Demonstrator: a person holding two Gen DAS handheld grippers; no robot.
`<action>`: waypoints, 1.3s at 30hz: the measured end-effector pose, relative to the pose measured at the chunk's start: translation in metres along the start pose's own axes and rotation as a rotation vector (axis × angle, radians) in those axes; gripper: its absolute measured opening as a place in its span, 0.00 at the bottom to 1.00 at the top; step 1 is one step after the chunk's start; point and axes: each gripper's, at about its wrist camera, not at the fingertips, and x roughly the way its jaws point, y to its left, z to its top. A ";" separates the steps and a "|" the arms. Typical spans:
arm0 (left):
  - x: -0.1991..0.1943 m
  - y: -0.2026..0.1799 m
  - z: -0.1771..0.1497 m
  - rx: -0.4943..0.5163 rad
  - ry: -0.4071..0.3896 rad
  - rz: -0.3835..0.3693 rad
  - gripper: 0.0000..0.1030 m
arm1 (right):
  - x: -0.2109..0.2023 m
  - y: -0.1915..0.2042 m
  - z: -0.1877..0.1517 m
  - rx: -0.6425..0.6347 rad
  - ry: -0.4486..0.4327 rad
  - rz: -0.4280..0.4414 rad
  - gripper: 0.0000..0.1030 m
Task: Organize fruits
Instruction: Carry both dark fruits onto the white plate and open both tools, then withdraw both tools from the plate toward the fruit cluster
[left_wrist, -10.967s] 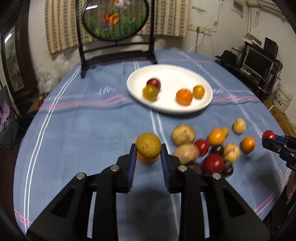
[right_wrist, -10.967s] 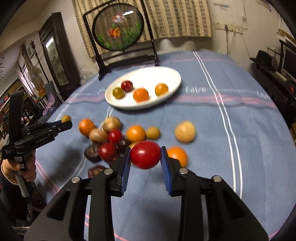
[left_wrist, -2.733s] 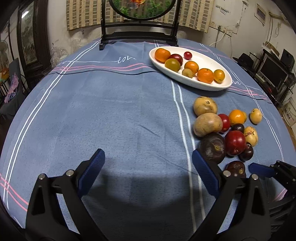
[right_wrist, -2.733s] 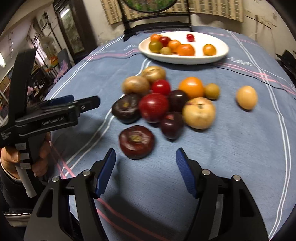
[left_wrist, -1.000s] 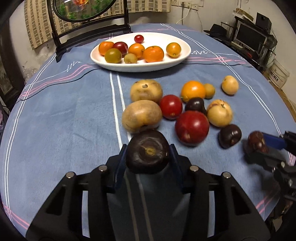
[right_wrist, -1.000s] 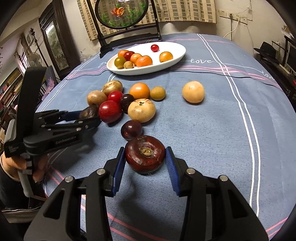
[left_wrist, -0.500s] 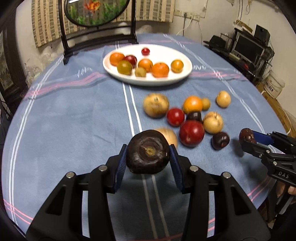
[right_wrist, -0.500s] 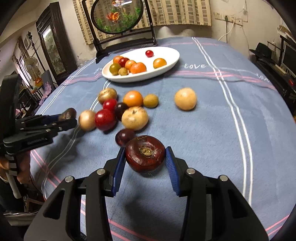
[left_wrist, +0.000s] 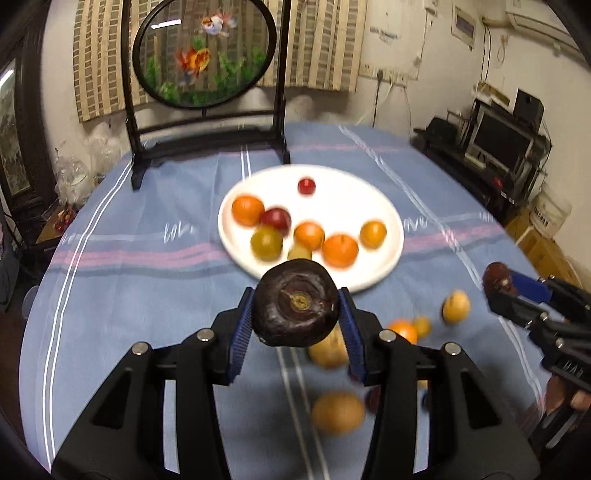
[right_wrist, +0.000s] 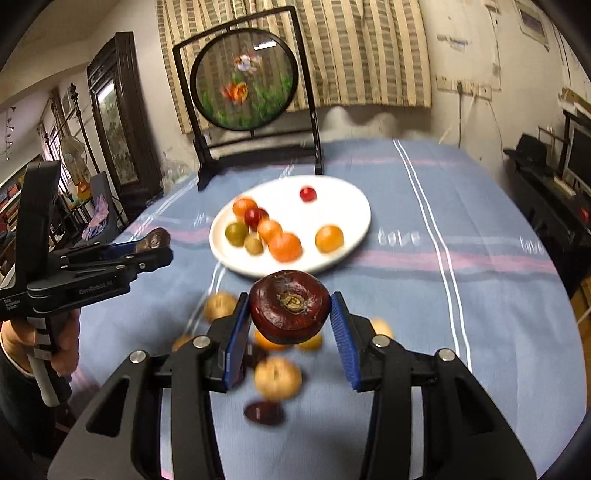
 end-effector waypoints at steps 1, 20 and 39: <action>0.005 -0.001 0.007 0.002 -0.007 0.007 0.44 | 0.007 0.000 0.007 -0.005 -0.002 0.002 0.43; 0.143 0.024 0.069 -0.104 0.123 0.077 0.44 | 0.170 -0.024 0.080 0.028 0.122 -0.047 0.43; 0.079 0.015 0.056 -0.112 -0.023 0.045 0.87 | 0.122 -0.027 0.063 0.074 0.071 -0.038 0.68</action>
